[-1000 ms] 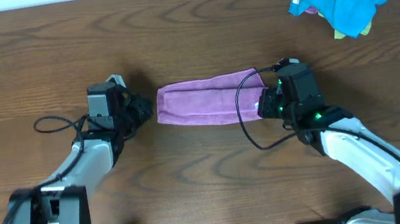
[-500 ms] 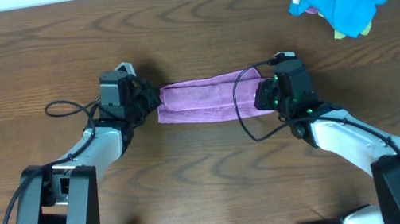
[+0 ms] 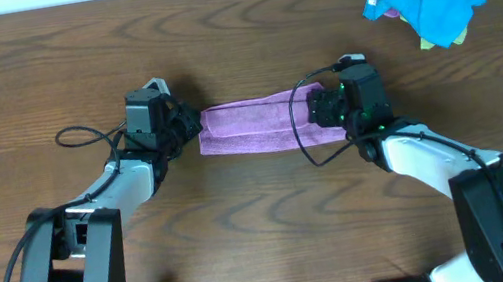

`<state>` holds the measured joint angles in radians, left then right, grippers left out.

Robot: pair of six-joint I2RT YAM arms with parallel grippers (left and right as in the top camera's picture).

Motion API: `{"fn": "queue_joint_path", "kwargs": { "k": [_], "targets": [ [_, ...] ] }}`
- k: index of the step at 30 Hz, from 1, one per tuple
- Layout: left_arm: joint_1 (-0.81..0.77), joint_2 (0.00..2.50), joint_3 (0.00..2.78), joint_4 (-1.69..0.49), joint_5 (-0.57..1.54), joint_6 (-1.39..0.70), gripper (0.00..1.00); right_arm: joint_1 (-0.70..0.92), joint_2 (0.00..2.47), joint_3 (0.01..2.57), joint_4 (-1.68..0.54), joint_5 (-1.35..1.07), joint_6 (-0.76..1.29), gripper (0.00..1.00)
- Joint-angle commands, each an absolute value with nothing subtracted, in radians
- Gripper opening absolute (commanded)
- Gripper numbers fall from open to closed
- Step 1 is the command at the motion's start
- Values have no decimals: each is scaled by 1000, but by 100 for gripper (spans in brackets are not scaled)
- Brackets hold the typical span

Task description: Fold the cloth

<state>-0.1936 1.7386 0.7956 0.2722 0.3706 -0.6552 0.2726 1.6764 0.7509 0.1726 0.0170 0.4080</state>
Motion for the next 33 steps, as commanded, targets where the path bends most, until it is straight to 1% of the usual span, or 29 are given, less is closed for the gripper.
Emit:
{"fn": "queue_joint_path", "kwargs": {
  "k": [1,5,8,9,12,15,20,25,33],
  "targets": [
    [-188,1738,818,273,418,-650,18,266,1642,779,168,-6,395,87],
    [-183,1713,822,249,452,-647,22,264,1557,780,109,-5,422,92],
    [-186,1690,822,223,485,-648,27,256,1464,780,-10,-4,460,94],
    [-188,1688,822,220,495,-651,27,254,1438,780,-47,-4,471,94],
    [-216,1689,822,218,502,-670,21,254,1366,780,-157,-4,509,96],
    [-272,1690,822,218,430,-678,16,254,1317,780,-277,-39,589,98],
    [-335,1708,822,218,324,-688,13,254,1316,777,-392,-84,684,99],
    [-341,1764,822,226,272,-683,12,254,1319,776,-401,-104,693,99],
    [-341,1880,834,251,271,-677,11,254,1370,776,-401,-155,729,99]
  ]
}}
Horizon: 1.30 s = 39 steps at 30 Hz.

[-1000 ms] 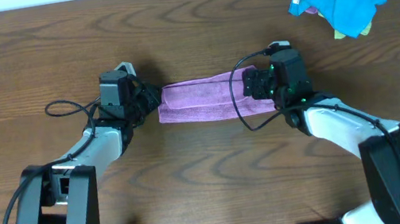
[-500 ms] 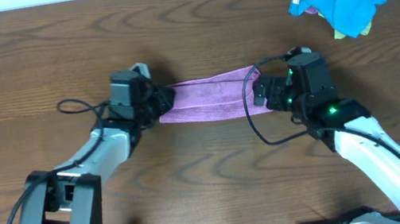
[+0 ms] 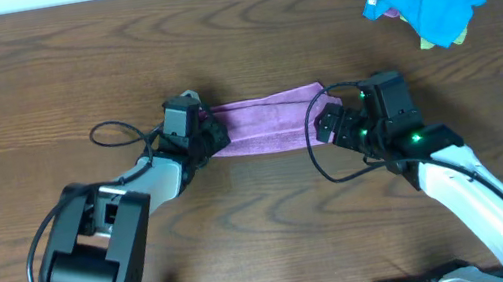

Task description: Fold the cloth

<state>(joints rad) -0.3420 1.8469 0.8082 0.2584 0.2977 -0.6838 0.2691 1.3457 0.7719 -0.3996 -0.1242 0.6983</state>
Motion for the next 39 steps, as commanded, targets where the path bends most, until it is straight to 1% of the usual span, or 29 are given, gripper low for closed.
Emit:
{"fn": "queue_joint_path", "kwargs": {
  "k": [1,5,14,21,24,25,26,28,29,30,33,34,35,39],
  "targets": [
    [-341,1885,836,252,269,-677,11,254,1380,776,-401,-159,734,99],
    [-341,1885,839,250,253,-673,11,254,1431,762,-387,-160,763,99],
    [-341,1885,839,205,251,-665,10,257,1621,744,-190,-231,813,99],
    [-341,1885,839,171,252,-654,10,257,1724,744,-106,-232,826,99],
    [-341,1885,839,171,252,-654,10,257,1753,744,-51,-227,826,96],
    [-341,1885,839,171,252,-654,10,257,1761,744,-35,-223,826,93],
    [-341,1885,839,171,252,-654,10,257,1770,744,-16,-214,826,88],
    [-341,1885,839,167,252,-653,10,257,1777,744,4,-190,825,74],
    [-341,1885,839,163,252,-653,10,257,1777,744,9,-185,818,64],
    [-341,1885,839,160,252,-650,10,257,1777,744,20,-183,800,50],
    [-341,1885,839,153,252,-650,10,257,1777,744,51,-184,755,19],
    [-341,1885,839,153,256,-650,10,257,1777,744,61,-184,744,7],
    [-341,1885,839,153,257,-650,9,257,1777,744,74,-184,732,1],
    [-341,1885,840,149,270,-650,9,257,1772,749,111,-196,668,1]
  ]
}}
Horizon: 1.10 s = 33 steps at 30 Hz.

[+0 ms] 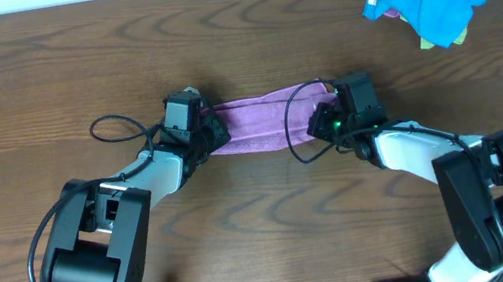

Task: Fold the cloth
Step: 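Carry the strip's right end toward the left gripper with the right gripper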

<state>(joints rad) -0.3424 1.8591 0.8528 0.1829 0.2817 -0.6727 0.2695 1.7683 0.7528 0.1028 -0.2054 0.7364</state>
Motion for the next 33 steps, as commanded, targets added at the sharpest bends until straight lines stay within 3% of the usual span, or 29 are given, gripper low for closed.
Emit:
{"fn": "queue_joint_path", "kwargs": {
  "k": [1,12,33],
  "targets": [
    [-341,1885,840,145,274,-650,9,257,1766,752,109,-199,651,1],
    [-341,1885,843,127,287,-620,8,388,1594,804,40,-187,521,1],
    [-332,1846,896,72,333,-545,6,575,1590,854,65,-127,514,1]
  ]
}}
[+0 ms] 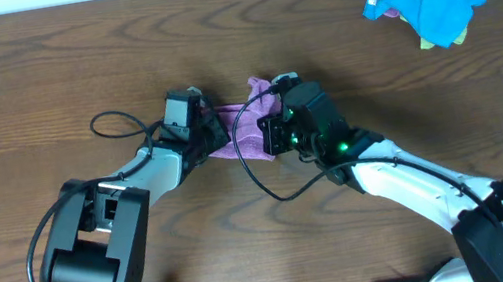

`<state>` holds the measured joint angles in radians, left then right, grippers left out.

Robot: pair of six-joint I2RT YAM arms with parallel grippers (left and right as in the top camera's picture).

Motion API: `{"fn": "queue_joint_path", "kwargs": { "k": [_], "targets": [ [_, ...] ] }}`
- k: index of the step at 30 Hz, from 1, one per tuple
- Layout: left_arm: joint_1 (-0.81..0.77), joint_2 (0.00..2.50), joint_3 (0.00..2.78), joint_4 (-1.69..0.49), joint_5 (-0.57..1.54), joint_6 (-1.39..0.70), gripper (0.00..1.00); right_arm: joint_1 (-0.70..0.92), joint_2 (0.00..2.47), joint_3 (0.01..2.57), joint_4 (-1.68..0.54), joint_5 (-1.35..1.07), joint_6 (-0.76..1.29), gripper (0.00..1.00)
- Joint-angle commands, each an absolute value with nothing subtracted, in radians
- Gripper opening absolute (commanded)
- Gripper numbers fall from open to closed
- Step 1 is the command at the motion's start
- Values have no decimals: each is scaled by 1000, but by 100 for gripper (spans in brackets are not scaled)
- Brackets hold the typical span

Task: Fold the cloth
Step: 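Carry the strip's right end toward the left gripper with the right gripper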

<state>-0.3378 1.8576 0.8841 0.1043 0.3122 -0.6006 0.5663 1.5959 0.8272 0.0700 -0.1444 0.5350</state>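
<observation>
A purple cloth (248, 131) lies bunched at the table's middle in the overhead view, its right part lifted and drawn leftward over itself. My left gripper (214, 132) rests at the cloth's left end; its jaws are hidden under the wrist. At the cloth's raised right end sits my right gripper (271, 130), apparently shut on that end, though the wrist covers the fingertips.
A heap of blue cloths with a yellow-green one under it lies at the back right. Black cables loop from both wrists over the wooden table (40, 83).
My right gripper has moved left from the cloth's right end toward the middle, carrying that end with it. The cloth is now much shorter and bunched. The left gripper stayed put.
First the cloth lay as a long folded strip between both grippers. Then both grippers had shifted right along it, the right one apart from the cloth. Later the right gripper was at the right end, and now that end sits near the left gripper.
</observation>
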Motion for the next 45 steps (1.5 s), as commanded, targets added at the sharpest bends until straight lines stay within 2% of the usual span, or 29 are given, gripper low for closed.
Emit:
{"fn": "queue_joint_path", "kwargs": {
  "k": [1,13,23,29,45],
  "targets": [
    [-329,1833,904,56,333,-525,6,576,1590,856,64,-127,514,1],
    [-248,1708,933,-32,330,-467,6,612,1616,921,-2,-97,472,1],
    [-138,1613,933,-140,278,-379,11,677,1754,1060,-50,-105,447,1],
    [-73,1607,933,-205,264,-336,9,728,1819,1127,-58,-102,421,1],
    [-52,1607,933,-221,225,-336,9,768,1899,1175,-67,-109,410,1]
  ]
}}
